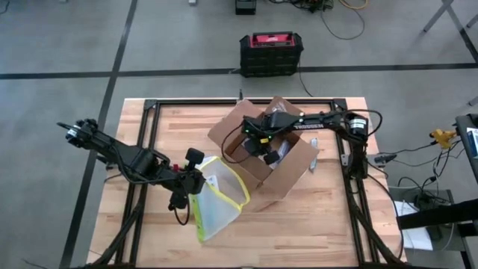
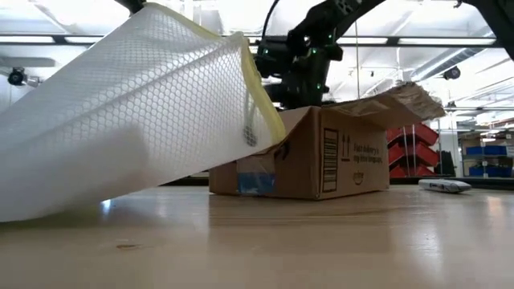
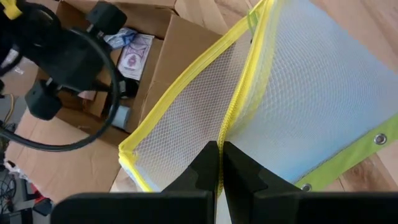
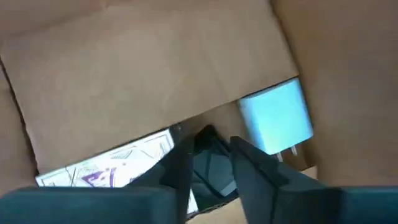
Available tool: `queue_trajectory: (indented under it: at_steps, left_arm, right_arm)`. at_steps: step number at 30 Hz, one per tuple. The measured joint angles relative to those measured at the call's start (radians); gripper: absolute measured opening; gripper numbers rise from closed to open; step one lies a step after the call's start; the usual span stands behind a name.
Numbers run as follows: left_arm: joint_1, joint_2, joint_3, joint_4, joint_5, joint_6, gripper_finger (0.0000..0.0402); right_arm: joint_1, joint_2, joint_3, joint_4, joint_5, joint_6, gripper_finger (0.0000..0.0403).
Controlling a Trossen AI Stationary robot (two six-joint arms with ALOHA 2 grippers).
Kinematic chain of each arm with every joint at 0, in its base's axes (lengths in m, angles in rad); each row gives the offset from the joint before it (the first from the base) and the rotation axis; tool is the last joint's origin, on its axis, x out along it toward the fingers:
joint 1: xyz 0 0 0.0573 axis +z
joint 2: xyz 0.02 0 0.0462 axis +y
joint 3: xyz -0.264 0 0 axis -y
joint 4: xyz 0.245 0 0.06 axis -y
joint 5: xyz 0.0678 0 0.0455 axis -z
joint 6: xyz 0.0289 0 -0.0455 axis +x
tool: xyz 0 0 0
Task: Unpack boxes
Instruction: Put the black charger adapter into the transparent zip lock bag
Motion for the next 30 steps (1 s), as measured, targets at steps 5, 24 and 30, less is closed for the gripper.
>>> queue_trajectory:
  at_steps: [5, 24, 30]
  left_arm:
    - [0.000, 0.001, 0.000, 0.000, 0.000, -0.003, 0.0000]
    - [0.004, 0.001, -0.002, 0.001, 0.001, -0.008, 0.0000]
    - [0.004, 0.001, -0.002, 0.002, 0.003, -0.026, 0.0000]
  right_arm:
    - [-0.011, 0.037, 0.002, -0.012, 0.048, -0.090, 0.0179]
    - [-0.009, 0.084, -0.001, 0.007, -0.005, 0.006, 0.0164]
    - [0.036, 0.097, -0.003, 0.008, -0.009, 0.036, 0.0177]
